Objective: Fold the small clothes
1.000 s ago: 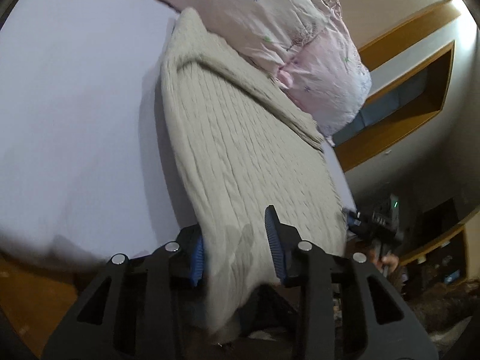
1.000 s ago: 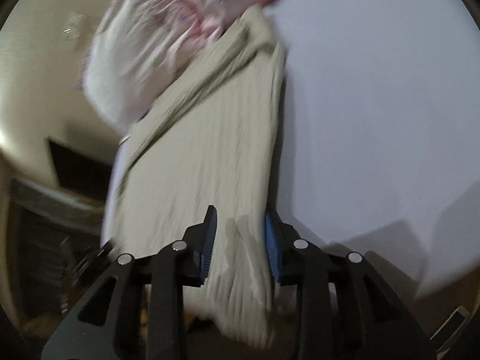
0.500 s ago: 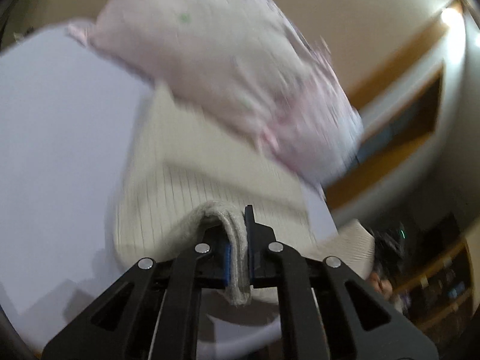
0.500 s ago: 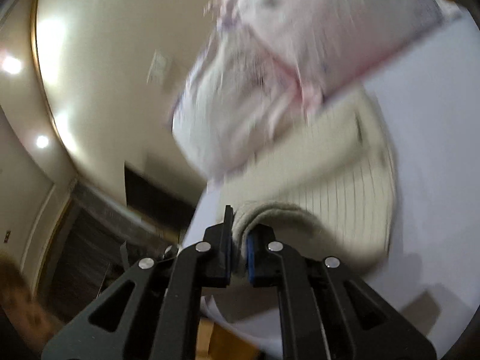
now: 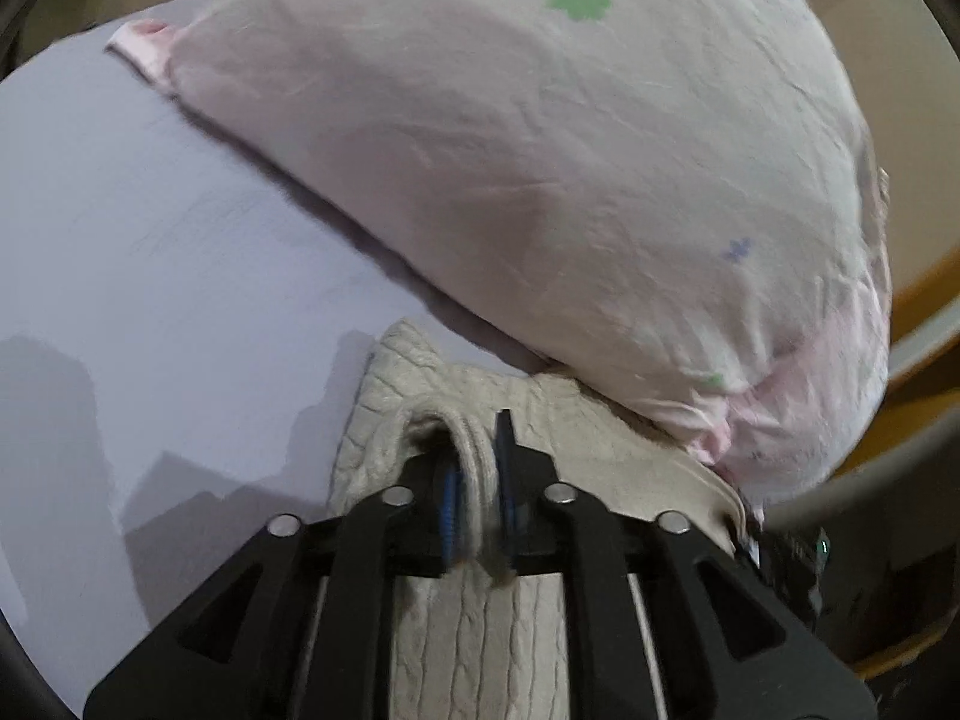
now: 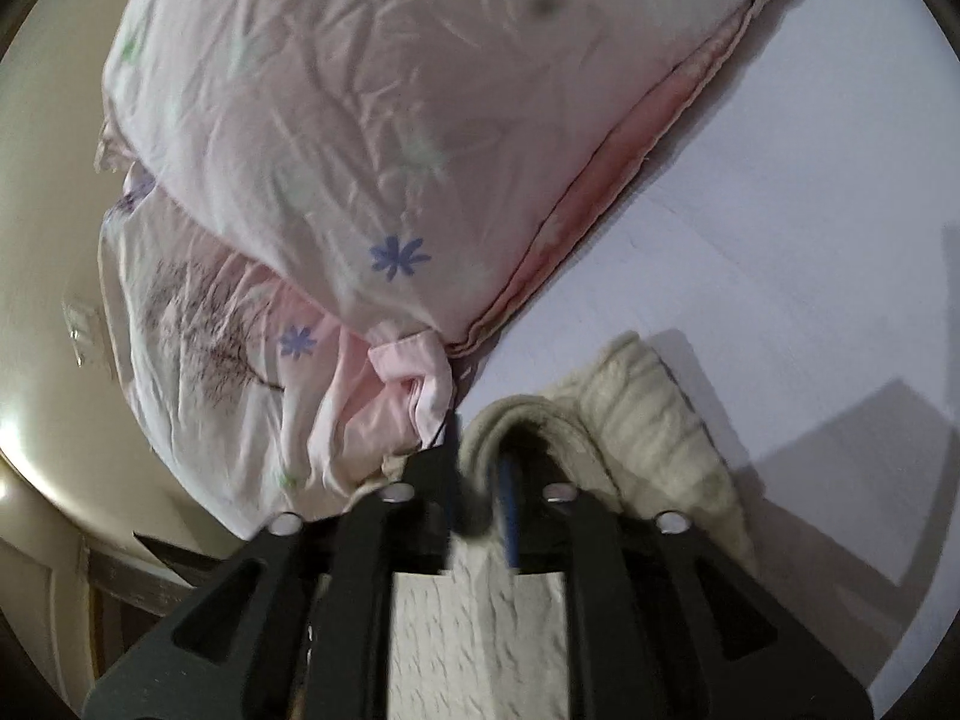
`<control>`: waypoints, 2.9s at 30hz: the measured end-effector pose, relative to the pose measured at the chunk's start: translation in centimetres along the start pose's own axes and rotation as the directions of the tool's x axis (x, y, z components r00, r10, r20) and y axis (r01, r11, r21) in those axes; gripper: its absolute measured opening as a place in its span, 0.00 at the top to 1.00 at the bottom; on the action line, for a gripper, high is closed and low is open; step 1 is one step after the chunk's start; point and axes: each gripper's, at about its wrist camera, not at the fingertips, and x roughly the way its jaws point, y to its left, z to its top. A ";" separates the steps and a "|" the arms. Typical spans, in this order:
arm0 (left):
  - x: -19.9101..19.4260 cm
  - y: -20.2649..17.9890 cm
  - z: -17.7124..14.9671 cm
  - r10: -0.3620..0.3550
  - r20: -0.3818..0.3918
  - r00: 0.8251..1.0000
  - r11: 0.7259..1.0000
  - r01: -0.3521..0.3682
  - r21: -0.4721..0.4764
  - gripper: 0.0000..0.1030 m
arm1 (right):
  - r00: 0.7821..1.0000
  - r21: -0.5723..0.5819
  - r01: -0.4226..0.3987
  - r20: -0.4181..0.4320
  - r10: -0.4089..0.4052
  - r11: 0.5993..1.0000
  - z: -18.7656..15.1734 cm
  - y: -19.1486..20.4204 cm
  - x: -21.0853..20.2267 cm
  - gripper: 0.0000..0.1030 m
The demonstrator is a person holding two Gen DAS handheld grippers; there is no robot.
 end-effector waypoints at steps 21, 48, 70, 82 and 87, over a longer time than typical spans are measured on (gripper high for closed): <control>-3.0 1.4 -6.9 -0.051 -0.096 0.994 0.996 0.044 -0.079 0.85 | 1.000 -0.142 -0.003 -0.005 0.002 0.990 -2.3 1.8 -5.6 0.02; 5.8 -23.6 -9.8 -0.213 -0.209 0.954 0.928 0.264 0.261 0.32 | 0.966 -0.207 0.127 -0.196 -0.168 0.970 0.9 -1.3 -8.5 0.02; 12.1 -20.8 -11.8 -0.166 -0.396 0.903 0.940 0.266 0.212 0.55 | 0.965 -0.331 0.005 -0.246 -0.092 0.944 1.4 2.5 -5.4 0.77; 3.5 -14.3 -10.4 -0.042 -0.216 0.975 0.950 0.106 0.293 0.46 | 0.946 -0.486 0.012 -0.278 -0.167 0.874 -4.8 8.0 -0.5 0.48; 4.7 -16.6 -11.0 0.043 -0.169 0.985 0.915 0.030 0.403 0.43 | 0.979 -0.527 0.094 -0.105 -0.175 0.844 -4.3 9.3 -0.7 0.89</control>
